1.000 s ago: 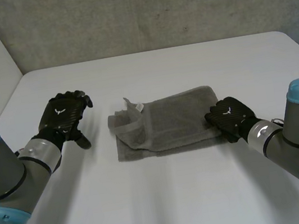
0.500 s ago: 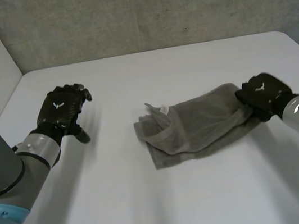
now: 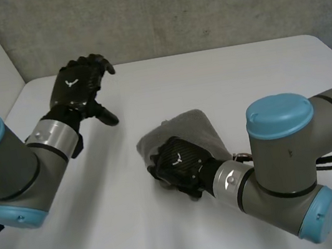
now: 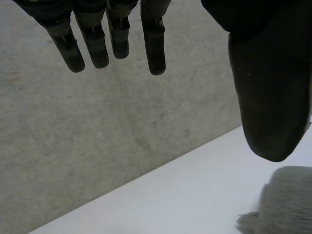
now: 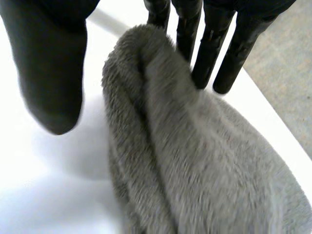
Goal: Fold the towel.
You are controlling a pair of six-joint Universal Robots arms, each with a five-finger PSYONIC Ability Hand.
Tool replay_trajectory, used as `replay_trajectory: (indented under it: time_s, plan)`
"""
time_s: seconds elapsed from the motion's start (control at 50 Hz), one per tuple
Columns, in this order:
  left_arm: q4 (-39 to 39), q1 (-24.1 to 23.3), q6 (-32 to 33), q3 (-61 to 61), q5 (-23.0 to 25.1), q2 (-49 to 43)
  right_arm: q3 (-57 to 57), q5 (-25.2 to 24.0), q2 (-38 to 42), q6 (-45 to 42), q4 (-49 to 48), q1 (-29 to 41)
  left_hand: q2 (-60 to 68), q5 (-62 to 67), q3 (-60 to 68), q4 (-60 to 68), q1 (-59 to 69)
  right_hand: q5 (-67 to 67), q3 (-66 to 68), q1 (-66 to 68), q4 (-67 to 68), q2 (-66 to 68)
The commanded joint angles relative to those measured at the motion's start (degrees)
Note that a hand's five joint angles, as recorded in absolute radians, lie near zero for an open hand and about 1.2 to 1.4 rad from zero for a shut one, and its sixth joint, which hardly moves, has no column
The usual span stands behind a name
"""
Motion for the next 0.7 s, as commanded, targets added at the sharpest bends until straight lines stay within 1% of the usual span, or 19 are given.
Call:
replay_trajectory:
  time_s: [0.02, 0.04, 0.06, 0.1, 0.12, 0.14, 0.16, 0.2, 0.26, 0.32, 0.36, 0.42, 0.62, 0.7]
  plan:
    - [0.00, -3.27, 0.03, -0.14, 0.10, -1.49, 2.12, 0.91, -3.69, 5.59, -1.14, -4.29, -3.14, -2.16, -3.41, -3.79, -3.41, -4.53, -6.77, -6.12, -6.62, -6.78]
    - [0.08, -4.15, 0.03, -0.14, 0.10, -2.02, 2.82, 0.47, -5.27, 8.40, -1.75, -6.39, -3.14, -2.16, -3.41, -3.79, -3.41, -4.36, -6.60, -5.96, -6.45, -6.61]
    - [0.09, -4.16, 0.03, -0.14, 0.10, -2.02, 2.83, 0.47, -5.29, 8.42, -1.76, -6.41, -3.14, -2.16, -3.41, -3.79, -3.41, -4.36, -6.60, -5.95, -6.45, -6.61]
    - [0.09, -4.95, -0.14, -0.14, 0.10, -2.81, 4.41, 0.03, -8.26, 15.07, -3.86, -10.96, -3.14, -2.16, -3.41, -3.79, -3.41, -4.02, -6.26, -5.62, -6.11, -6.27]
    - [0.09, -5.64, -0.14, -0.14, 0.10, -3.68, 4.41, 0.03, -8.28, 15.10, -3.87, -10.99, -3.14, -2.16, -3.41, -3.79, -3.41, -4.02, -6.26, -5.62, -6.11, -6.27]
    - [0.09, -6.26, -0.23, 0.04, 0.10, -4.82, 5.02, -0.50, -9.06, 18.15, -5.44, -13.07, -3.14, -2.16, -3.41, -3.79, -3.41, -3.85, -6.10, -5.45, -5.94, -6.11]
    - [0.09, -6.26, -0.23, 0.04, 0.10, -4.84, 5.03, -0.50, -9.07, 18.18, -5.45, -13.09, -3.14, -2.16, -3.41, -3.79, -3.41, -3.85, -6.09, -5.45, -5.94, -6.10]
    - [0.09, -7.31, -0.76, 0.21, 0.10, -7.11, 5.38, -1.81, -9.51, 23.08, -7.73, -16.42, -2.97, -2.00, -3.24, -3.62, -3.25, -3.85, -6.09, -5.45, -5.94, -6.10]
    - [0.00, -7.76, -1.28, 0.56, 0.10, -9.48, 4.77, -3.04, -8.46, 25.38, -8.18, -17.75, -2.80, -1.83, -3.08, -3.46, -3.08, -4.02, -6.26, -5.62, -6.11, -6.27]
    - [-0.09, -7.93, -1.55, 0.57, 0.01, -10.46, 4.50, -3.49, -6.96, 25.74, -8.53, -17.75, -2.63, -1.66, -2.91, -3.29, -2.91, -4.19, -6.43, -5.79, -6.28, -6.44]
    - [-0.27, -8.20, -1.55, 0.65, 0.01, -11.86, 3.28, -3.58, -3.81, 25.56, -8.35, -17.93, -2.46, -1.49, -2.74, -3.12, -2.74, -4.19, -6.43, -5.79, -6.28, -6.44]
    - [-0.27, -8.20, -1.37, 0.65, -0.08, -12.39, 2.22, -2.96, -1.61, 25.48, -8.09, -17.93, -2.46, -1.49, -2.74, -3.12, -2.74, -4.36, -6.60, -5.95, -6.45, -6.61]
    - [-0.35, -8.11, -1.64, 1.09, -0.95, -12.31, 2.48, -3.14, -0.46, 25.56, -8.44, -17.84, -2.46, -1.49, -2.74, -3.12, -2.74, -4.53, -6.77, -6.12, -6.62, -6.78]
    - [-0.35, -8.20, -1.46, 0.92, -0.95, -12.92, 2.48, -2.96, 1.21, 25.39, -8.70, -17.75, -2.46, -1.49, -2.74, -3.12, -2.74, -4.69, -6.94, -6.29, -6.78, -6.94]
